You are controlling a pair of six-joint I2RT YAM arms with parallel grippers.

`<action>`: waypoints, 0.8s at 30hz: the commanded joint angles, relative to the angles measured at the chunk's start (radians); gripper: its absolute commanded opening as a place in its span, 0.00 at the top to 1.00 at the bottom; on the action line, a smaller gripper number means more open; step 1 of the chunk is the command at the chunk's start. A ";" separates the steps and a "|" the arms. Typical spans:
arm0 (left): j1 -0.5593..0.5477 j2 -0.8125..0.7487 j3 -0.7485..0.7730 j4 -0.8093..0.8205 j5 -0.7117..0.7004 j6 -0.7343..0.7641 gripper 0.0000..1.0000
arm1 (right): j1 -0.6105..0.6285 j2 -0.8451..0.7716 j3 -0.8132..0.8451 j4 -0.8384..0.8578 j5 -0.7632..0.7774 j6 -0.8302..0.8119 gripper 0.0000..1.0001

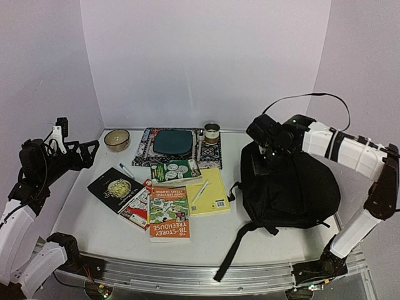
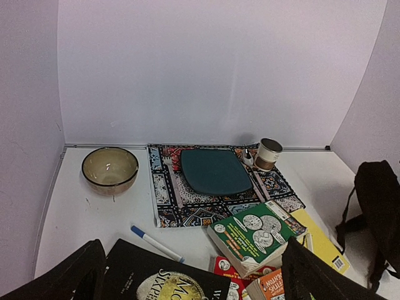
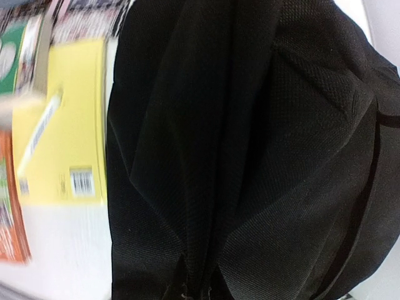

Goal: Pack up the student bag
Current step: Move the student bag to the center of the board.

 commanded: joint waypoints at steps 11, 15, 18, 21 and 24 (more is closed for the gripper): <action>0.004 0.019 0.054 0.004 0.010 0.003 0.01 | -0.253 0.374 0.399 0.142 0.261 0.210 0.99; 0.004 0.019 0.054 0.004 0.016 0.004 0.01 | -0.279 0.450 0.471 0.162 0.210 0.069 0.75; 0.004 0.015 0.054 0.002 0.020 0.004 0.01 | -0.294 0.419 0.431 0.162 0.128 -0.057 0.53; 0.004 0.010 0.054 0.002 0.029 0.003 0.01 | -0.297 0.346 0.320 0.162 0.055 -0.181 0.37; 0.004 0.009 0.054 0.003 0.041 0.003 0.01 | -0.297 0.247 0.188 0.158 0.010 -0.289 0.27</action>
